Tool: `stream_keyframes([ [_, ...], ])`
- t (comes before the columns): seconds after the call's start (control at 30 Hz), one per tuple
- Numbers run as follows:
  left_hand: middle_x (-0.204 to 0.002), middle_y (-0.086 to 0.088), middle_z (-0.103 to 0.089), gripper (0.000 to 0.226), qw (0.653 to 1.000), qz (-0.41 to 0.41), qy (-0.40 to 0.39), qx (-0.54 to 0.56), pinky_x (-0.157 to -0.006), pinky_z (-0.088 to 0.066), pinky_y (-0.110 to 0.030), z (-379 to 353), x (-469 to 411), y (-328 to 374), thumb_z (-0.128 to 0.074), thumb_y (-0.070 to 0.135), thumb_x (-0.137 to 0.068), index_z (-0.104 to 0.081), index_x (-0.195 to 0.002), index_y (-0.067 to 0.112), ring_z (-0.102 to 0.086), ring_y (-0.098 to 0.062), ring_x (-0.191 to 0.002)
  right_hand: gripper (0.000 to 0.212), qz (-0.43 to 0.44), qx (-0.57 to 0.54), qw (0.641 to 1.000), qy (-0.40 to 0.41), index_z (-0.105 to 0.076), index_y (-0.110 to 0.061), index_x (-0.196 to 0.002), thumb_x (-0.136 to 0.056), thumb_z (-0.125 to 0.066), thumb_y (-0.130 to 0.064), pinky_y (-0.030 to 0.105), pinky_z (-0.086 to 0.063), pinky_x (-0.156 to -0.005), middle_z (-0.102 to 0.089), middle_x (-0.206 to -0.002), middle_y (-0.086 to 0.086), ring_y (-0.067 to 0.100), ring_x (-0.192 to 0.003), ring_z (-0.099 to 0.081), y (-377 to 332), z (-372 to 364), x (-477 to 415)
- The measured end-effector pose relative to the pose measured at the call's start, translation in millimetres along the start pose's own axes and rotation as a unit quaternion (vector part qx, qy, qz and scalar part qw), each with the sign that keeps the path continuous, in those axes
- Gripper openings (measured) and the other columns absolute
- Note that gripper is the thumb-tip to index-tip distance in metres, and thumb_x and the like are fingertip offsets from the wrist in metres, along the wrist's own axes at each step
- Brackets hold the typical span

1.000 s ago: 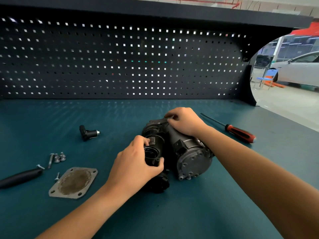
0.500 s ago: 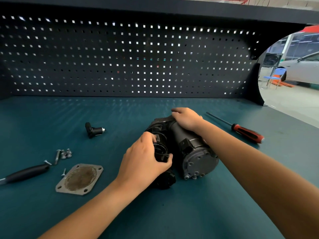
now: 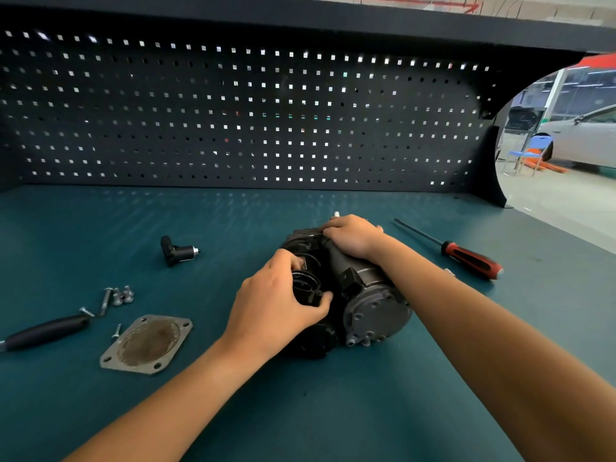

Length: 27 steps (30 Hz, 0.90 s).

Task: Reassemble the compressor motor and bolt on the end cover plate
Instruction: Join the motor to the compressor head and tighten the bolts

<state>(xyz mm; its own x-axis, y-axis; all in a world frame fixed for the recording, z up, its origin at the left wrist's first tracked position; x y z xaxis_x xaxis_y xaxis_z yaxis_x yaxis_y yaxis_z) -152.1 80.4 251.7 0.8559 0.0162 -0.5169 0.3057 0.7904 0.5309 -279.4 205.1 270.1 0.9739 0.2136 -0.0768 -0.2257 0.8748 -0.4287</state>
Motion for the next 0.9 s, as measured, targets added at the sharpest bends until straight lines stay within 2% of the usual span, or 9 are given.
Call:
stream_keyframes([
  [0.07, -0.109, 0.011, -0.061, 0.047, 1.0, 0.007, 0.007, 0.024, -0.081, -0.042, -0.025, 2.4, 2.9, -3.6, -0.065, 0.051, -0.061, -0.043, -0.093, 0.024, -0.059, -0.015, -0.101, 0.034, 0.004, -0.012, 1.0, 0.012, -0.06, -0.03, -0.119, -0.096, -0.036, -0.027, 0.058, -0.008, -0.111, -0.041, -0.146, -0.002, 0.026, -0.133, -0.033, 0.7, 0.8, 0.8],
  [0.2, -0.113, 0.016, -0.059, 0.046, 0.999, -0.017, -0.027, 0.0, -0.079, -0.036, -0.018, 5.8, 5.7, -4.7, -0.064, 0.053, -0.059, -0.039, -0.089, 0.029, -0.058, -0.01, -0.104, 0.03, 0.026, -0.017, 0.998, 0.049, -0.062, -0.032, -0.117, -0.094, -0.044, -0.028, 0.055, -0.015, -0.11, -0.052, -0.135, -0.005, 0.026, -0.127, -0.04, -1.5, 4.1, 4.4],
  [0.33, -0.11, 0.021, -0.06, 0.044, 0.996, -0.049, -0.063, -0.048, -0.076, -0.035, -0.018, 15.5, 8.7, -2.4, -0.06, 0.057, -0.057, -0.036, -0.085, 0.034, -0.058, -0.008, -0.101, 0.028, 0.063, -0.019, 0.993, 0.095, -0.065, -0.025, -0.114, -0.09, -0.051, -0.021, 0.049, -0.028, -0.108, -0.062, -0.122, -0.004, 0.022, -0.118, -0.05, -7.2, 11.3, 11.1],
  [0.5, -0.11, 0.025, -0.057, 0.041, 0.991, -0.075, -0.09, -0.059, -0.078, -0.038, -0.017, 29.1, 21.6, -0.2, -0.057, 0.061, -0.056, -0.029, -0.076, 0.039, -0.057, -0.003, -0.1, 0.026, 0.141, 0.018, 0.984, 0.109, -0.069, -0.014, -0.108, -0.088, -0.053, -0.012, 0.038, -0.045, -0.093, -0.068, -0.112, 0.002, 0.022, -0.107, -0.058, -22.9, 13.8, 16.8],
  [0.57, -0.11, 0.028, -0.055, 0.041, 0.991, -0.08, -0.092, -0.057, -0.08, -0.039, -0.016, 33.7, 26.5, 0.8, -0.057, 0.061, -0.055, -0.029, -0.076, 0.038, -0.056, 0.0, -0.101, 0.026, 0.166, 0.059, 0.98, 0.089, -0.069, -0.013, -0.107, -0.087, -0.052, -0.011, 0.035, -0.046, -0.09, -0.068, -0.11, 0.004, 0.024, -0.105, -0.058, -31.6, 10.9, 17.5],
  [0.67, -0.106, 0.032, -0.053, 0.042, 0.991, -0.09, -0.09, -0.051, -0.076, -0.035, -0.009, 37.5, 33.0, 1.0, -0.058, 0.061, -0.054, -0.029, -0.075, 0.039, -0.054, 0.004, -0.101, 0.029, 0.185, 0.115, 0.975, 0.037, -0.069, -0.01, -0.109, -0.088, -0.049, -0.009, 0.037, -0.041, -0.096, -0.067, -0.112, 0.008, 0.029, -0.106, -0.056, -44.9, 3.8, 17.4],
  [0.77, -0.105, 0.034, -0.052, 0.042, 0.99, -0.095, -0.093, -0.041, -0.071, -0.032, 0.0, 38.9, 37.9, -0.5, -0.058, 0.061, -0.054, -0.029, -0.076, 0.04, -0.05, 0.005, -0.101, 0.029, 0.174, 0.157, 0.969, -0.082, -0.068, -0.007, -0.11, -0.09, -0.048, -0.011, 0.036, -0.042, -0.094, -0.065, -0.113, 0.012, 0.03, -0.103, -0.056, -58.8, -14.8, 14.5],
  [0.83, -0.106, 0.033, -0.054, 0.042, 0.99, -0.097, -0.092, -0.035, -0.069, -0.031, 0.001, 39.4, 39.6, -1.0, -0.059, 0.06, -0.054, -0.03, -0.076, 0.039, -0.051, 0.004, -0.1, 0.03, 0.15, 0.166, 0.959, -0.173, -0.067, -0.005, -0.111, -0.093, -0.047, -0.018, 0.035, -0.044, -0.094, -0.064, -0.117, 0.011, 0.027, -0.106, -0.057, -66.4, -29.9, 12.9],
  [0.9, -0.108, 0.031, -0.056, 0.041, 0.991, -0.1, -0.089, -0.031, -0.068, -0.031, 0.001, 39.8, 40.3, -1.3, -0.059, 0.06, -0.055, -0.03, -0.076, 0.039, -0.051, 0.003, -0.099, 0.032, 0.126, 0.17, 0.952, -0.222, -0.066, -0.004, -0.111, -0.094, -0.048, -0.025, 0.037, -0.046, -0.096, -0.063, -0.119, 0.009, 0.025, -0.107, -0.058, -69.0, -37.2, 10.0],
])
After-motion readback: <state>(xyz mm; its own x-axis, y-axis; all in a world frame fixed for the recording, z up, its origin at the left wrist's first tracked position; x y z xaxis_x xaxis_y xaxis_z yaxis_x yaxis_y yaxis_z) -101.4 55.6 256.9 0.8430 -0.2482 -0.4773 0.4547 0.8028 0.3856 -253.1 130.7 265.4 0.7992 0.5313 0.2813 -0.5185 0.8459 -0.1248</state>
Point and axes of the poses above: each hand's wrist, its own x-axis away from the middle knuckle, its own z-axis out of the back of the hand, y = z × x, the point moved 6 cm from there along -x, towards the middle knuckle
